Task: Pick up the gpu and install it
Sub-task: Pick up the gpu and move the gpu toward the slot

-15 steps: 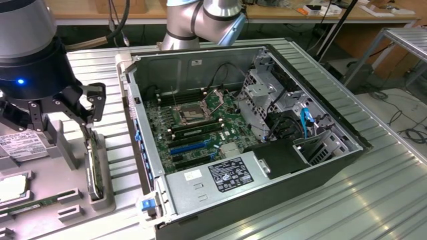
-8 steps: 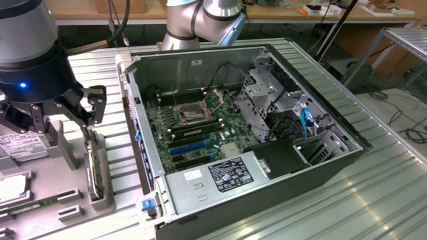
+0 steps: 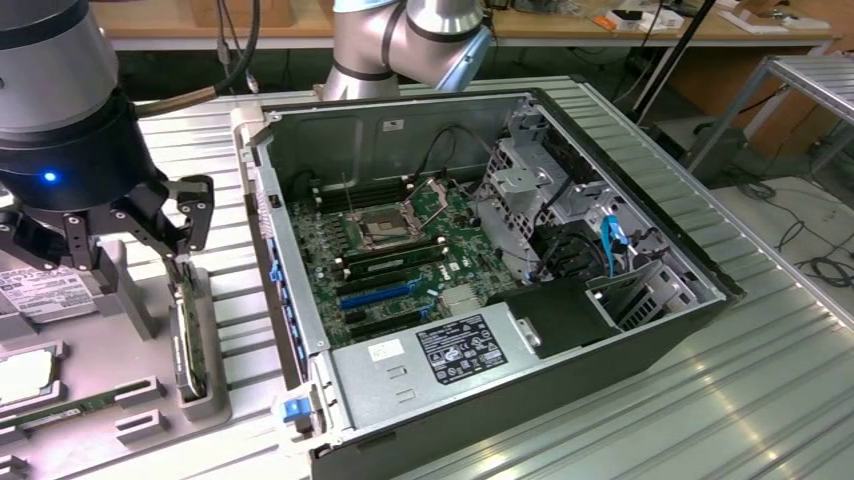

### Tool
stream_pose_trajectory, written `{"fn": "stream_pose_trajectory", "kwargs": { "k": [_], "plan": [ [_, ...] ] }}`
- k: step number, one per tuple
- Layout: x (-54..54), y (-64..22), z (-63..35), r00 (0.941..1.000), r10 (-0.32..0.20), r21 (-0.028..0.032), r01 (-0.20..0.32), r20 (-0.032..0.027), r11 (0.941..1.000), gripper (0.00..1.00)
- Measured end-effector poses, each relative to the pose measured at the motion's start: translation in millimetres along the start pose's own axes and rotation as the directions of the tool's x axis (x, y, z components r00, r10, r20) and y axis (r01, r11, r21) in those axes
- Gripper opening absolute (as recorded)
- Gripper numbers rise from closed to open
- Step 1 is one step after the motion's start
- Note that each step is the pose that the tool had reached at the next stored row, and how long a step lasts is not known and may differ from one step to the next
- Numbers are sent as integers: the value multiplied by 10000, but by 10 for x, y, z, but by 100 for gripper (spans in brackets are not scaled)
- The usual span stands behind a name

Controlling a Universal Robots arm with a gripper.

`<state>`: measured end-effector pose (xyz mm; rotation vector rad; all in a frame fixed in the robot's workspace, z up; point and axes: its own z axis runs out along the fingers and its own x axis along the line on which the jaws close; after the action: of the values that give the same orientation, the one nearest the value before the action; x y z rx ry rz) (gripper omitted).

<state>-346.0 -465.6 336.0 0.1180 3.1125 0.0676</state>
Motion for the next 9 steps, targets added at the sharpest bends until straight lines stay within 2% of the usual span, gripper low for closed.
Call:
{"fn": "stream_pose_trajectory", "kwargs": {
  "k": [9],
  "plan": [
    [2, -3, 71, 10000, 0, -1, 0, 0, 10000, 54]
  ]
}}
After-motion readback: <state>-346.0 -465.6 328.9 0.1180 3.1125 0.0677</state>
